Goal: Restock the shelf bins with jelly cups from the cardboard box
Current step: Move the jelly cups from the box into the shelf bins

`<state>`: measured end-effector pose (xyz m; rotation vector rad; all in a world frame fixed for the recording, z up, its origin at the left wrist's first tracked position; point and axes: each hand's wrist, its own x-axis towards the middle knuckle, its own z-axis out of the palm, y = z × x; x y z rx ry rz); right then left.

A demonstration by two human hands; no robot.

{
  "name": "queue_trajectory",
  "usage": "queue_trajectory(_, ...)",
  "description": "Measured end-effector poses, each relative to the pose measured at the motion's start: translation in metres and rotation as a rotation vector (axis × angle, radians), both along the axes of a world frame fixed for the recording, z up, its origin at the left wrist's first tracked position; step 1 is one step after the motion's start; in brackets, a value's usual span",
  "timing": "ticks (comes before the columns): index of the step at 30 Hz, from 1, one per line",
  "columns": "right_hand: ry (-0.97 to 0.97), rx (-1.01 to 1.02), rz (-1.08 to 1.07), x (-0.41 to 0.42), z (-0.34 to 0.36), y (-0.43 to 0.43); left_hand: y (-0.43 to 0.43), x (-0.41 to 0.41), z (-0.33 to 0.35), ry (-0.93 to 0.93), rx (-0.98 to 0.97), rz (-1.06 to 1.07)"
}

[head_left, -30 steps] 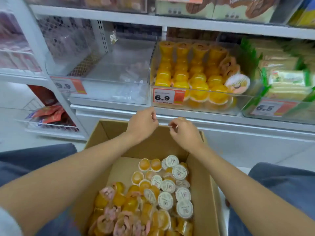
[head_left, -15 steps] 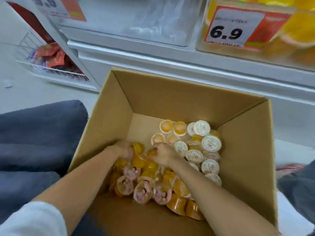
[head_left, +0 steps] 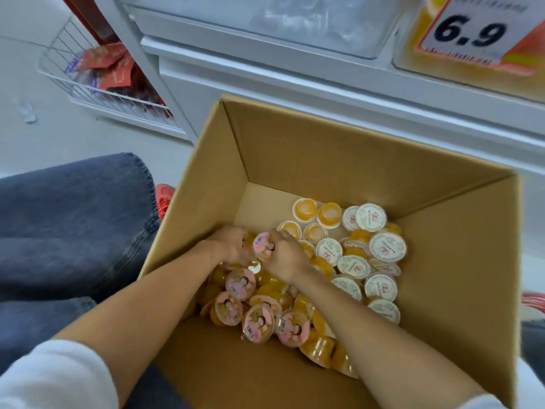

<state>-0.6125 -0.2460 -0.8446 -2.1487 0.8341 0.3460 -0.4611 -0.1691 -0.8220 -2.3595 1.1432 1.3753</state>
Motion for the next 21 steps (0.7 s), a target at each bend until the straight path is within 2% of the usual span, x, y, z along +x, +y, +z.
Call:
queue_trajectory(1, -0.064, -0.004, -0.078, -0.007, 0.014, -0.007, -0.007, -0.002, 0.011, 0.017, -0.099, 0.085)
queue_trajectory(5, -0.274, -0.144, -0.284, -0.04, 0.08, -0.05, -0.047, -0.024, 0.075, 0.013, -0.468, 0.176)
queue_trajectory(12, -0.664, -0.52, -0.382, -0.094, 0.225, -0.104, -0.106, -0.076, 0.217, -0.076, -1.081, 0.111)
queue_trajectory(17, -0.9, -0.799, -0.394, -0.105, 0.309, -0.139, -0.145, -0.088, 0.309, -0.189, -1.412, 0.055)
queue_trajectory(21, -0.929, -0.847, -0.471, -0.099, 0.353, -0.177, -0.191, -0.081, 0.358, -0.395, -1.494, -0.019)
